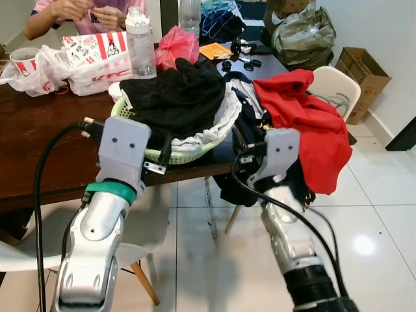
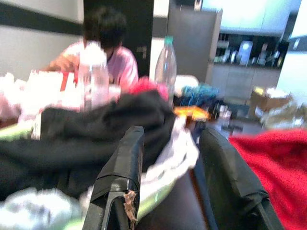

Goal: Hang hanger

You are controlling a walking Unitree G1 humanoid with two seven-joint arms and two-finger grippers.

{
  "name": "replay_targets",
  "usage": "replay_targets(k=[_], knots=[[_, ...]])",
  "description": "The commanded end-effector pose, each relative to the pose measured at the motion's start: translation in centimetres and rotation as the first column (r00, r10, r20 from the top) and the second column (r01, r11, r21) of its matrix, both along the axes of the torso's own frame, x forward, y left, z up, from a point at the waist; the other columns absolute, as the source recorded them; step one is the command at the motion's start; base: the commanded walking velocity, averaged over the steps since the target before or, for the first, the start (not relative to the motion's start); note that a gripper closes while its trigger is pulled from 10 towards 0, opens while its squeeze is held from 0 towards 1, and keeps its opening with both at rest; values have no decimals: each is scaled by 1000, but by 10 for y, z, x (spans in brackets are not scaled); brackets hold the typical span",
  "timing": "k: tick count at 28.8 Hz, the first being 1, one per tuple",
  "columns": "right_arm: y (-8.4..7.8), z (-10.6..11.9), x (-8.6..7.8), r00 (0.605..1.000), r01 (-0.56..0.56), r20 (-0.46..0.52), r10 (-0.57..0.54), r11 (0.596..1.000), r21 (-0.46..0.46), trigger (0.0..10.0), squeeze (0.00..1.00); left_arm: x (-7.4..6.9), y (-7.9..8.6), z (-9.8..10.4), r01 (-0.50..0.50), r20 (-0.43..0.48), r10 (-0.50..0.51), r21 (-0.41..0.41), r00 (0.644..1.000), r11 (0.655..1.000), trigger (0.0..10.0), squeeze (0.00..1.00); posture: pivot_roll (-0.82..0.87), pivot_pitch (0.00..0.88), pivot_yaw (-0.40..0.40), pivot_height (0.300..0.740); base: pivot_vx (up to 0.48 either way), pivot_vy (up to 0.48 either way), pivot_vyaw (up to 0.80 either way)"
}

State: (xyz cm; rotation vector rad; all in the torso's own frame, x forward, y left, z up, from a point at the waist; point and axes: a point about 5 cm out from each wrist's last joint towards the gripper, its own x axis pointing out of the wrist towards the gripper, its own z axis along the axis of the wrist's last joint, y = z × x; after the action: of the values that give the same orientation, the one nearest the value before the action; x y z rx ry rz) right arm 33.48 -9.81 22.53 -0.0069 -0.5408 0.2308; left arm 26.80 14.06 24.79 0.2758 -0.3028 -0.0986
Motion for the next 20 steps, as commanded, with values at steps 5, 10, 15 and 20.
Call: replay_targets(k=[5,10,15,20], knots=[[-12,1,0,999,44,-2,-44,999,18,10000,0,-2,-2,2,42,-30,-46,-139,998,989,10000,0,56,84,6,740,0,0,0],[-11,-9,-1,999,34,-41,-33,999,19,10000,0,0,-1,2,43,-28,-47,-142,998,989,10000,0,59,82,4,740,0,0,0],[-7,-13,-1,998,22,-64,-21,1000,19,10000,0,3,7,4,-25,7,26,-113,1000,993,10000,0,66,78,2,740,0,0,0],[-3,-16,-1,997,7,-76,-6,1000,16,10000,0,5,13,0,-90,3,91,-89,996,992,10000,0,68,77,0,740,0,0,0]])
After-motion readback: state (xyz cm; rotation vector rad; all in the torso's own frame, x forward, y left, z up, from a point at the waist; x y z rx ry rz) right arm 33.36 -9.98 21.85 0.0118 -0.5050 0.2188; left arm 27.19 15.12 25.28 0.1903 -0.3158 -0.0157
